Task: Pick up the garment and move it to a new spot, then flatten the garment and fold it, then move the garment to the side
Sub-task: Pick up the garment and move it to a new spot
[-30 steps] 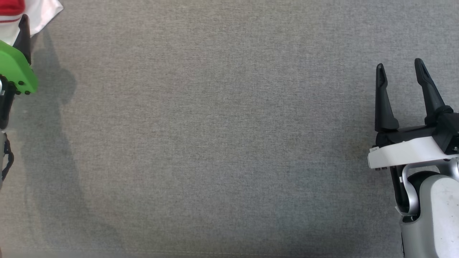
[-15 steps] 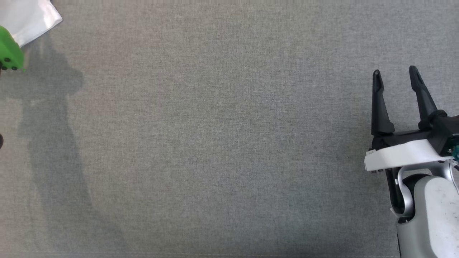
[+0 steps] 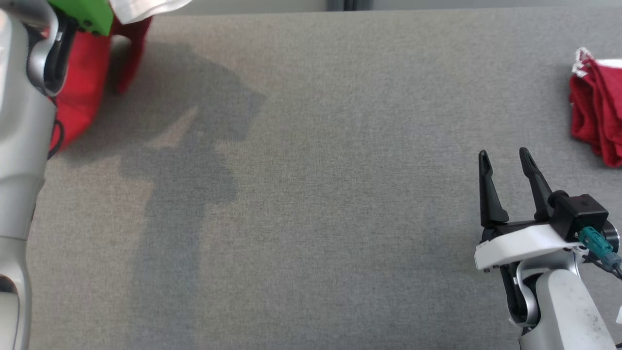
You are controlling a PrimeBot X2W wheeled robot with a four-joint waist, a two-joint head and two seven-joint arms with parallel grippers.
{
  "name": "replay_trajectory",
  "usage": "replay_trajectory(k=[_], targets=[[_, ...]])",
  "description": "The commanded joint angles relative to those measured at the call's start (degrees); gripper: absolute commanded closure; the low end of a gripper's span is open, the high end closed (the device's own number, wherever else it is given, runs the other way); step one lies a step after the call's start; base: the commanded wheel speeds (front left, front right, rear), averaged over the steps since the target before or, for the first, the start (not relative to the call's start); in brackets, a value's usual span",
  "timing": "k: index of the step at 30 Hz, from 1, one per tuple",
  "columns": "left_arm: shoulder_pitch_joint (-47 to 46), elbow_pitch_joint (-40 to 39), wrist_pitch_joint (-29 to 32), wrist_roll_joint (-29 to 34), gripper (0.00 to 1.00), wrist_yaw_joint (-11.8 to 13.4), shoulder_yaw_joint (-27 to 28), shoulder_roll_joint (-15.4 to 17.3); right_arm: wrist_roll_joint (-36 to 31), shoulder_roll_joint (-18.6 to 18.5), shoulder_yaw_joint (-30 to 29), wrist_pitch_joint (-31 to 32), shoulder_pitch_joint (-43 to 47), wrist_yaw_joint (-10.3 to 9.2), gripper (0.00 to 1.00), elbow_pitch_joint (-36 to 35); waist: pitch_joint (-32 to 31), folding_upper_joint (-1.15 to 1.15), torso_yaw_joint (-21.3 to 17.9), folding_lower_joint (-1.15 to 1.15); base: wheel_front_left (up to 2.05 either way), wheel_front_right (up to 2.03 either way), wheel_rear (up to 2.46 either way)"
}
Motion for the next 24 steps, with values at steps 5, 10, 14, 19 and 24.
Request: replay_trajectory(k=[5,10,14,19,24], targets=[[-3.61,-4.74,0.72,-2.62,1.00,-0.16,-1.76,-4.03,2.32,-0.17,0.64,-1.66,1.74,-0.10,0.00,2.71,-7.59,0.00,-7.29,0.00,0.00,0.00,0.00],[-4.75,-8.17,1.12,-6.00,1.00,-0.16,-2.14,-8.32,3.49,-0.16,0.92,-2.71,1.32,-0.10,0.00,4.41,-7.41,0.00,-9.33,0.00,0.00,0.00,0.00],[-0.26,-9.26,0.28,-9.29,1.00,-0.15,-1.70,-10.85,4.14,-0.17,0.52,-3.35,1.01,-0.10,0.00,5.00,-6.43,0.00,-9.65,0.00,0.00,0.00,0.00],[9.86,-7.07,-2.16,-12.70,1.00,0.84,-1.19,-12.62,4.11,-0.15,-0.52,-3.69,0.88,-0.10,0.00,5.69,-5.06,0.00,-8.46,0.00,0.00,0.00,0.00],[23.04,-1.00,-5.34,-14.82,1.00,2.33,-1.29,-13.72,4.26,-0.15,-0.65,-3.89,0.69,-0.10,0.00,6.17,-4.11,0.00,-7.05,0.00,0.00,0.00,0.00]])
